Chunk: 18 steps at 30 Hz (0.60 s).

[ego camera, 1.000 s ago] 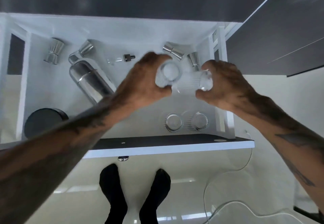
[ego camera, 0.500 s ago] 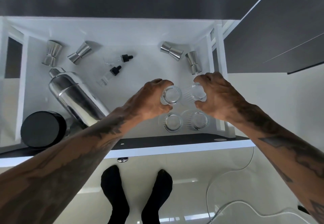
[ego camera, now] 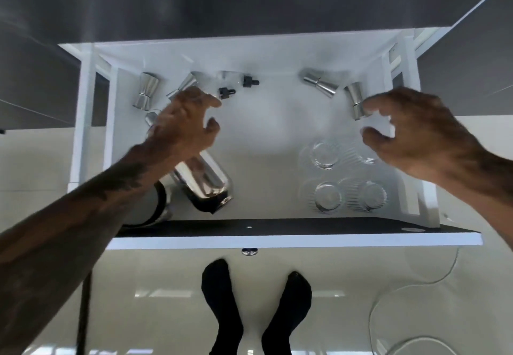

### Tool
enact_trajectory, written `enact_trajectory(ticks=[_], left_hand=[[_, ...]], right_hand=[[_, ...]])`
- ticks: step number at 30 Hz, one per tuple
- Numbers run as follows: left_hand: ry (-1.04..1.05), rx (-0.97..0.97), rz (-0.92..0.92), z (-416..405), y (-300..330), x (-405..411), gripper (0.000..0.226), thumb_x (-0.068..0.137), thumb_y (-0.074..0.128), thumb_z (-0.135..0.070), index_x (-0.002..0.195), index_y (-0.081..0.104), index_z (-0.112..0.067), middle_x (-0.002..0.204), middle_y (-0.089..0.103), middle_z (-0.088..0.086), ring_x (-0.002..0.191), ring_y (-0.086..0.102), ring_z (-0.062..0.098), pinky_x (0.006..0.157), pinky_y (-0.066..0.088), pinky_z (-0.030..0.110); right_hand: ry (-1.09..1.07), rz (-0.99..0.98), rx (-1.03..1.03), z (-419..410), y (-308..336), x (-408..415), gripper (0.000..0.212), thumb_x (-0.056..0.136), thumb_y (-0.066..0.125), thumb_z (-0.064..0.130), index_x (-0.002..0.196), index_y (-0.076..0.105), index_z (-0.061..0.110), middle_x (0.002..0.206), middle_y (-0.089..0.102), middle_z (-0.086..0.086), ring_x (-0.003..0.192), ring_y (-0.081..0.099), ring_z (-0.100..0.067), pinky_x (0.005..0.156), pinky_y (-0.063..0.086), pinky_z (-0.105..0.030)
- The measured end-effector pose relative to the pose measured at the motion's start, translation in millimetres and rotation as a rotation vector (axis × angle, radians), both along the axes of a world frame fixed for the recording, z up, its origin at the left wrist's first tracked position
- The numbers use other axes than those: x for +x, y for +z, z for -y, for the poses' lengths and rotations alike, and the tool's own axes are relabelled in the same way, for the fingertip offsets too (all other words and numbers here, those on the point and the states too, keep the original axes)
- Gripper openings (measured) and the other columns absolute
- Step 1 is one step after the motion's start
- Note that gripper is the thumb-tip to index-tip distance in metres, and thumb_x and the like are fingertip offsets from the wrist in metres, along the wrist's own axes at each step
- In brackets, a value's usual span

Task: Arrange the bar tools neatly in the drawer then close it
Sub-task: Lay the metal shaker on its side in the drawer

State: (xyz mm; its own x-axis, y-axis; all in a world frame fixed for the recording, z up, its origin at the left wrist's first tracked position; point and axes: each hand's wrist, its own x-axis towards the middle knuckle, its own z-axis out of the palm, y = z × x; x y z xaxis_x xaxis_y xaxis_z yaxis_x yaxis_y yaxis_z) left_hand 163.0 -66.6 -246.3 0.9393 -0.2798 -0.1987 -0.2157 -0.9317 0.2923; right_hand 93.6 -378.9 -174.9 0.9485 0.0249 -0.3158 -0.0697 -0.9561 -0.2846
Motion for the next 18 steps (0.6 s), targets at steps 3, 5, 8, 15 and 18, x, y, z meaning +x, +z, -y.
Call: enact_trajectory(ticks=[3, 5, 8, 15, 18], left_hand=[[0.173, 0.175, 0.128, -35.1, 12.4, 6.1, 0.046, 0.086, 0.058, -0.039, 0.123, 0.060, -0.012, 0.128, 0.054, 0.016, 0.123, 0.047, 0.035, 0.088, 0.047, 0.043], [0.334, 0.264, 0.042, -53.0, 16.9, 7.6, 0.059, 0.084, 0.057, -0.051, 0.122, 0.059, -0.007, 0.128, 0.054, 0.023, 0.119, 0.050, 0.041, 0.089, 0.047, 0.048], [0.485, 0.240, -0.161, -66.8, 10.7, 10.3, 0.074, 0.082, 0.054, -0.063, 0.123, 0.060, -0.002, 0.126, 0.060, 0.027, 0.114, 0.058, 0.043, 0.092, 0.048, 0.046], [0.665, -0.367, -0.493, -70.8, -10.5, 28.5, 0.041, 0.066, 0.062, -0.059, 0.076, 0.060, -0.019, 0.098, 0.073, -0.006, 0.059, 0.071, 0.020, 0.046, 0.056, 0.027], [0.642, -0.494, -0.688, -74.8, -13.7, 33.0, 0.026, 0.061, 0.069, -0.046, 0.068, 0.065, -0.021, 0.081, 0.076, 0.000, 0.072, 0.074, 0.026, 0.054, 0.060, 0.035]], right_hand=[[-0.092, 0.131, 0.242, -42.9, 4.6, 8.4, 0.025, 0.086, 0.065, 0.019, 0.110, 0.067, 0.013, 0.104, 0.068, -0.005, 0.086, 0.064, -0.023, 0.088, 0.052, -0.038], [-0.130, 0.085, 0.400, -84.0, -3.3, 11.8, 0.020, 0.086, 0.065, 0.018, 0.105, 0.068, 0.014, 0.098, 0.067, -0.001, 0.083, 0.066, -0.021, 0.083, 0.052, -0.032], [-0.060, -0.225, 0.445, -148.7, -28.7, 16.8, 0.045, 0.085, 0.066, 0.035, 0.124, 0.058, 0.016, 0.115, 0.066, -0.006, 0.100, 0.064, -0.023, 0.083, 0.049, -0.028], [0.001, -0.396, 0.300, -224.8, -88.0, 12.5, 0.080, 0.063, 0.079, 0.055, 0.121, 0.035, 0.022, 0.103, 0.054, -0.006, 0.088, 0.055, -0.024, 0.066, 0.039, -0.031], [-0.006, -0.378, 0.265, -214.7, -90.7, 15.3, 0.073, 0.059, 0.082, 0.045, 0.112, 0.039, 0.020, 0.092, 0.053, 0.000, 0.073, 0.052, -0.017, 0.053, 0.032, -0.027]])
